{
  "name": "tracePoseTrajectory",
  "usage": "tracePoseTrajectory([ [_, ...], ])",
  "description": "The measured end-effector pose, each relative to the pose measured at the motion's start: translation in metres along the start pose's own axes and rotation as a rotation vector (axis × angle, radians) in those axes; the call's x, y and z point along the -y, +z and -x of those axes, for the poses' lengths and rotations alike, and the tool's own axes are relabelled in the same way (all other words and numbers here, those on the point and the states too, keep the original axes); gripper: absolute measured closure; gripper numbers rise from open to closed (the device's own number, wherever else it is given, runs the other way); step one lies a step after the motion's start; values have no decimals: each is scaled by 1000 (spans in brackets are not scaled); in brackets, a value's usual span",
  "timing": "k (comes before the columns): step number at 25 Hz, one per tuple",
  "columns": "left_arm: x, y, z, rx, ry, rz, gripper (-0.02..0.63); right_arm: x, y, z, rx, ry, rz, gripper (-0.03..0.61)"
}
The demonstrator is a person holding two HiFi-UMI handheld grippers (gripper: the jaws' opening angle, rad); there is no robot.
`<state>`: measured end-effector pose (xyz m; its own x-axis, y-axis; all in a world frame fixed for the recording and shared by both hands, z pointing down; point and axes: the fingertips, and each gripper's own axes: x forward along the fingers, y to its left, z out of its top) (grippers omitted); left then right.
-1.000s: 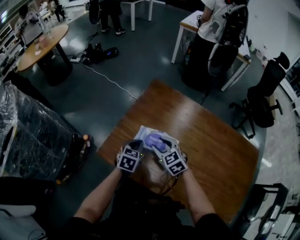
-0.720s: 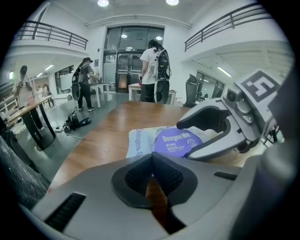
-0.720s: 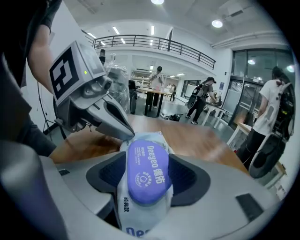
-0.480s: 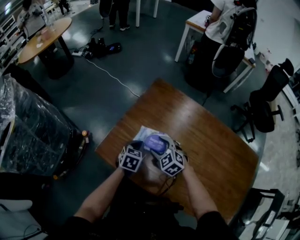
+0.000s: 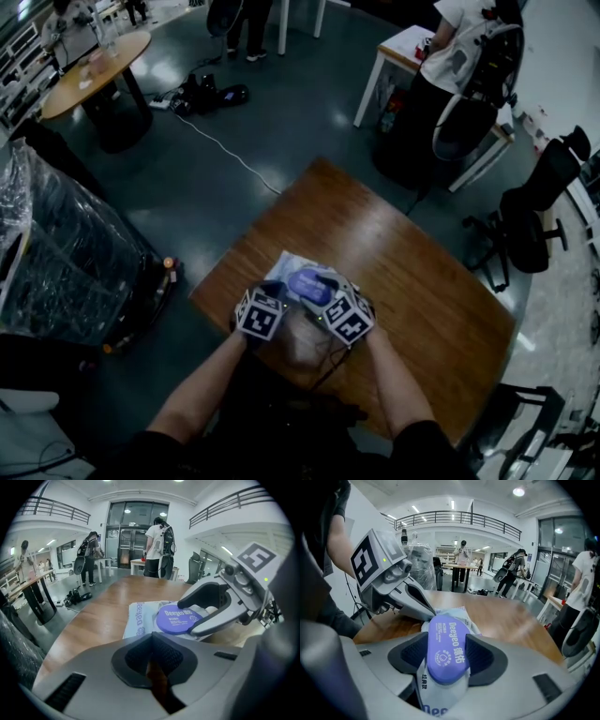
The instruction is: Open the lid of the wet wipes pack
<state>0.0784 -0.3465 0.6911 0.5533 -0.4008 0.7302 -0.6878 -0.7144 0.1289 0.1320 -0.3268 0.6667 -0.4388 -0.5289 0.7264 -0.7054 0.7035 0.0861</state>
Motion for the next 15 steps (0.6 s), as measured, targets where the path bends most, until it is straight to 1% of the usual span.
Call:
tracePoseTrajectory([
  [4, -4, -4, -3, -10, 11, 2, 607, 1, -1, -1, -11, 41, -32, 311],
  [10, -1, -1, -4, -5, -10, 9, 607, 4, 2, -1, -4, 109, -78, 313],
  [15, 0, -1, -5, -3, -15, 17, 607, 5, 3, 2, 12, 119, -94, 313],
])
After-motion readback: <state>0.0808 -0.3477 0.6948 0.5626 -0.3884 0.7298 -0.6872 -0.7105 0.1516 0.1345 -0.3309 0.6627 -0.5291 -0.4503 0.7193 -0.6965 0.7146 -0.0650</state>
